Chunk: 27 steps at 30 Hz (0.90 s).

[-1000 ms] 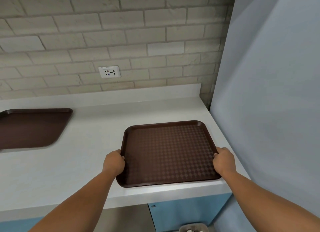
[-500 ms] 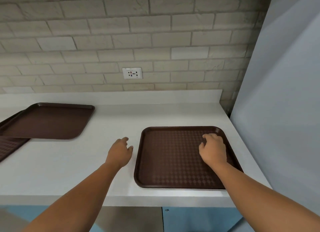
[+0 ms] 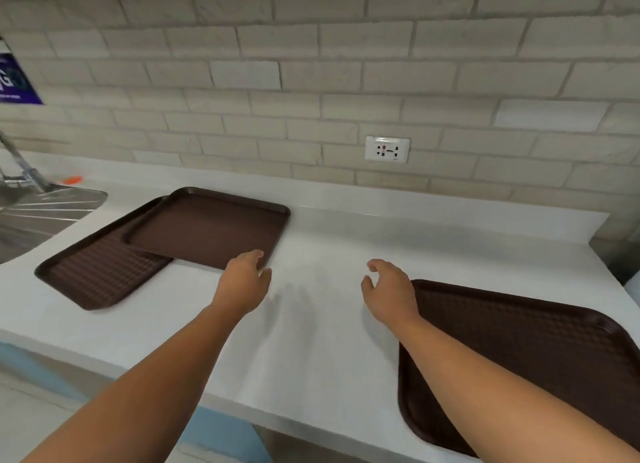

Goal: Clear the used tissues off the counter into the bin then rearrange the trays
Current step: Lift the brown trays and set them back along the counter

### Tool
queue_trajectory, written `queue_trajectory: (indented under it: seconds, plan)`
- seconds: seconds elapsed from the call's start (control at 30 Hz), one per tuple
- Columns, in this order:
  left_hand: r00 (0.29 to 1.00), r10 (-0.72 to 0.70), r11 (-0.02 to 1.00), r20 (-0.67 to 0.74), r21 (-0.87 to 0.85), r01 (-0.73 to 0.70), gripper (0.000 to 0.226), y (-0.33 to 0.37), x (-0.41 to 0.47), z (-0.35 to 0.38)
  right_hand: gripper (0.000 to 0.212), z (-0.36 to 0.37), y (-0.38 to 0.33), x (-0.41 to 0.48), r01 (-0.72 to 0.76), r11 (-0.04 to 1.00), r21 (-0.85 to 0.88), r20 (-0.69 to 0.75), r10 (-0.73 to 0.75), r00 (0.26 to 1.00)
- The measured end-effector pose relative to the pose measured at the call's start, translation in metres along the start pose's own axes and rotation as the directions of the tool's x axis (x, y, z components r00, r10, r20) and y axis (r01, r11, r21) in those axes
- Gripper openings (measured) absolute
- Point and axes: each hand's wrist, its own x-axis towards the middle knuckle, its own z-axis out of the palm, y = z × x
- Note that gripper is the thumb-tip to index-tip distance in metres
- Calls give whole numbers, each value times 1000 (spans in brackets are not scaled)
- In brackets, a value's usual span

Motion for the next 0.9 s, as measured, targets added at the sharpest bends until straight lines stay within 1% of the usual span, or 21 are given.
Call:
queue_trajectory:
  seconds: [0.13,0.23,0.4,0.5,0.6,0.73,0.8,0.9]
  plan:
    - [995,-100,995,-27,-8,99,50,-70,47,-25,35,69,-50,40,-24,999,41,35,23,999]
    - [991,-127,992,-30,-1,127,50,-125,79,-39,36,118,-84,70,-49,998,40,69,47,997]
    - [989,-145,986,-4,89,144,49,-213,134,-67,41,188,-128,109,-114,992,-50,106,118,987]
    - [984,-176,966,10,194,171,49,-257,168,-84,45,220,-147,124,-168,978,-128,114,183,977]
    - [973,-232,940,14,259,220,52,-292,195,-93,49,246,-159,135,-219,955,-199,132,248,960]
    - [965,-260,931,45,276,238,56,-322,223,-96,49,261,-168,148,-285,926,-247,60,308,949]
    - [957,-282,934,72,249,257,58,-330,235,-96,44,264,-170,156,-335,913,-231,34,352,935]
    - [952,-293,943,90,191,273,60,-339,248,-91,27,265,-173,166,-426,881,-208,44,444,895]
